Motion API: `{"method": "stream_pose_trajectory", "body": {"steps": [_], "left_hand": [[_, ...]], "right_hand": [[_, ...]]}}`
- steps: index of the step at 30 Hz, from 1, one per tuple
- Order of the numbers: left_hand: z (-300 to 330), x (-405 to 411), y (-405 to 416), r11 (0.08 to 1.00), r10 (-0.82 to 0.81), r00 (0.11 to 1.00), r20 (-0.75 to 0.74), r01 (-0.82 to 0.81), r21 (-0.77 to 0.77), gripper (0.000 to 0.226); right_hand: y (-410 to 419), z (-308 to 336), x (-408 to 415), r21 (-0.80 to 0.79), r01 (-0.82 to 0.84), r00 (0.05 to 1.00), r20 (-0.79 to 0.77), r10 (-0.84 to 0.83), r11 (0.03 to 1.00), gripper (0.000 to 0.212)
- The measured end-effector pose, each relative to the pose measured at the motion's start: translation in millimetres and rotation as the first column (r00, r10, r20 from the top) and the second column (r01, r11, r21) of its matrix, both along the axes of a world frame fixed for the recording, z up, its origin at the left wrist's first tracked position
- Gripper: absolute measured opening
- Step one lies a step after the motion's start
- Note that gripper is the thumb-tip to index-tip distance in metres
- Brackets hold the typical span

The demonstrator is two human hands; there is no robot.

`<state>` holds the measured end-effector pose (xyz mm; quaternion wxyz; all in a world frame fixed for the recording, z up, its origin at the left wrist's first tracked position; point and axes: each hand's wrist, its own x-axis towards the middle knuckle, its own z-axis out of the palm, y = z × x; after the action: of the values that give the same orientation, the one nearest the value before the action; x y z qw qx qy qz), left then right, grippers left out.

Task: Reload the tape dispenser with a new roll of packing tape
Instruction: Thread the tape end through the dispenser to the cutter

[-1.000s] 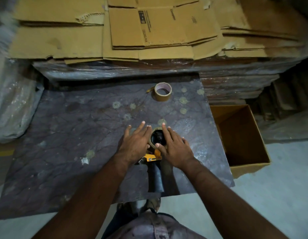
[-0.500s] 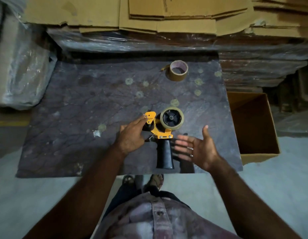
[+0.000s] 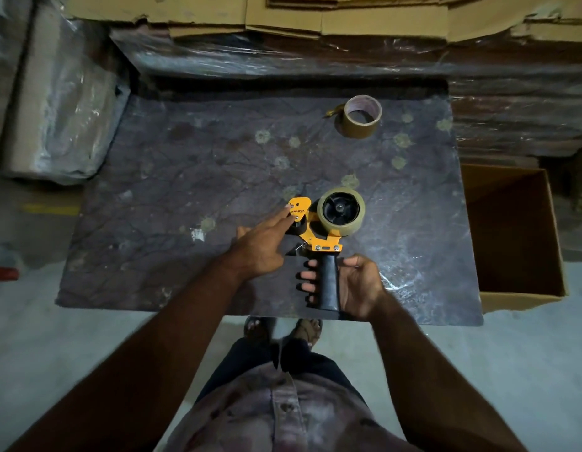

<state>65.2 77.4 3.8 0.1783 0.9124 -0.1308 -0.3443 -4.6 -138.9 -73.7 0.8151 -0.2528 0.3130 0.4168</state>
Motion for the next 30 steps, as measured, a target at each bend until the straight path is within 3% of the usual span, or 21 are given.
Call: {"method": "stream_pose_trajectory", "body": {"steps": [6, 10, 13, 17, 23, 30], "left_hand": [[2.9, -2.0, 1.7, 1.000, 0.001, 0.998, 0.067, 0.000, -0.020, 0.092], [2.4, -6.7, 6.0, 0.996, 0.075, 0.986, 0.151, -0.066, -0.067, 0.085], [6.9, -7.8, 7.7, 0.985, 0.157, 0.962, 0.223, -0.136, -0.108, 0.075], [25.5, -0.6, 0.5, 0.976, 0.206, 0.878, 0.431, -0.150, -0.160, 0.058], [74.2, 28.8, -19.0, 0.957, 0.269, 0.769, 0.580, -0.147, -0.249, 0.064], [117.0, 59.7, -18.0, 0.988, 0.142, 0.802, 0.580, -0.083, -0.127, 0.060]], "right_hand": [[17.0, 4.8, 5.2, 0.040, 0.073, 0.997, 0.000, -0.073, 0.997, 0.039], [21.4, 15.4, 5.2, 0.051, 0.113, 0.994, -0.001, -0.113, 0.992, 0.030], [21.0, 29.8, 5.9, -0.029, 0.116, 0.993, 0.031, -0.115, 0.993, 0.028], [17.8, 49.7, 7.8, -0.111, 0.111, 0.990, 0.105, -0.099, 0.988, 0.024], [20.0, 92.8, 23.6, -0.152, 0.117, 0.963, 0.257, -0.075, 0.981, 0.027], [40.6, 139.3, 36.7, -0.224, 0.087, 0.930, 0.367, 0.001, 0.971, 0.027]]}}
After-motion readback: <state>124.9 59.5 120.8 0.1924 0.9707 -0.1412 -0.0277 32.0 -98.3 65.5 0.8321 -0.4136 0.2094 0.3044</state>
